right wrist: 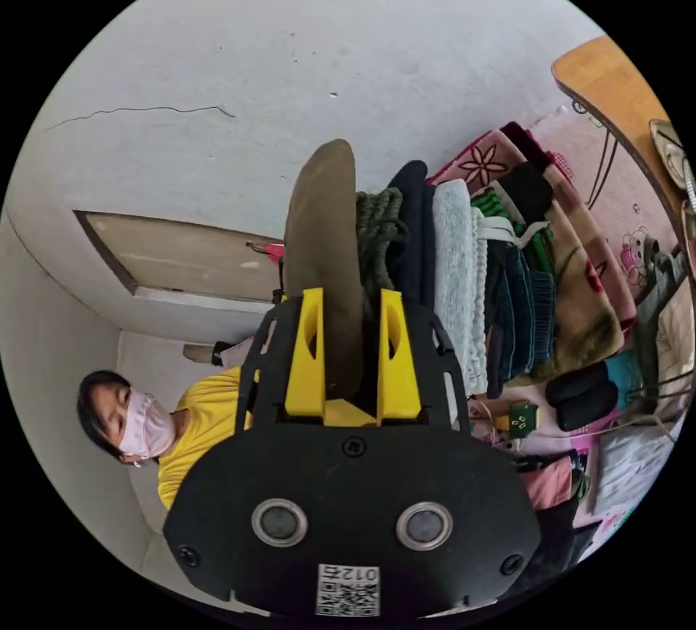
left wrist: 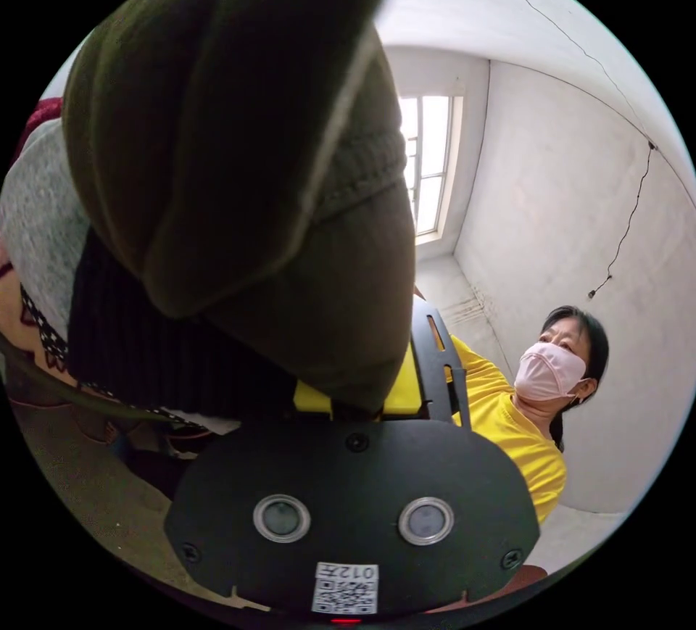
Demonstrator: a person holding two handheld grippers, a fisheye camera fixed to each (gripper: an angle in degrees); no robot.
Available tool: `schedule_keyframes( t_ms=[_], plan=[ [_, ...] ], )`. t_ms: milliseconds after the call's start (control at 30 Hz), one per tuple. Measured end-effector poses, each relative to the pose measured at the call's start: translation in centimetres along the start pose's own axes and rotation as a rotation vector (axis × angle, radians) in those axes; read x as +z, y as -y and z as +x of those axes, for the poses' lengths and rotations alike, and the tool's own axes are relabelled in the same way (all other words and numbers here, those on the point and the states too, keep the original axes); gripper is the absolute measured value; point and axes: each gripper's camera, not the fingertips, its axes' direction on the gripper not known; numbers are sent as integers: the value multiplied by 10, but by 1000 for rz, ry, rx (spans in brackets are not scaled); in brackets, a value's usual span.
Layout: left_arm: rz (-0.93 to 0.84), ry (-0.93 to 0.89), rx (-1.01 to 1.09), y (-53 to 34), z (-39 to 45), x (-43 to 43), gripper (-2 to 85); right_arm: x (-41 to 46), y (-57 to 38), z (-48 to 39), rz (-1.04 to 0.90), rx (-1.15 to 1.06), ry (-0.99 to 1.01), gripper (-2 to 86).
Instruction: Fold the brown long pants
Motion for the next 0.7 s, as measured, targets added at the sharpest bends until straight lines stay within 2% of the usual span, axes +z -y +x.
schedule_keyframes(
  t_ms=[33,133,333,500,600,700],
  plan=[
    [-3,2,9,1,7,-1,140,-10,-5,-15,63,-33,41,56],
    [-50,27,18,14,25,5,140,-30,-11,-52,75,-40,24,32],
    [-75,-2,-56,20,25,18,140,-62,-29,-74,71,83,-47,43],
    [-42,-46,-46,13,44,4,156,-72,-51,-80,286,65,278,64],
    [-30,-33,-44,7,67,-4,173,-94,-69,-125,381,19,248,70],
    [28,61,-30,-6,98,-18,181,-124,-92,-190,473,-9,88,70]
  ],
)
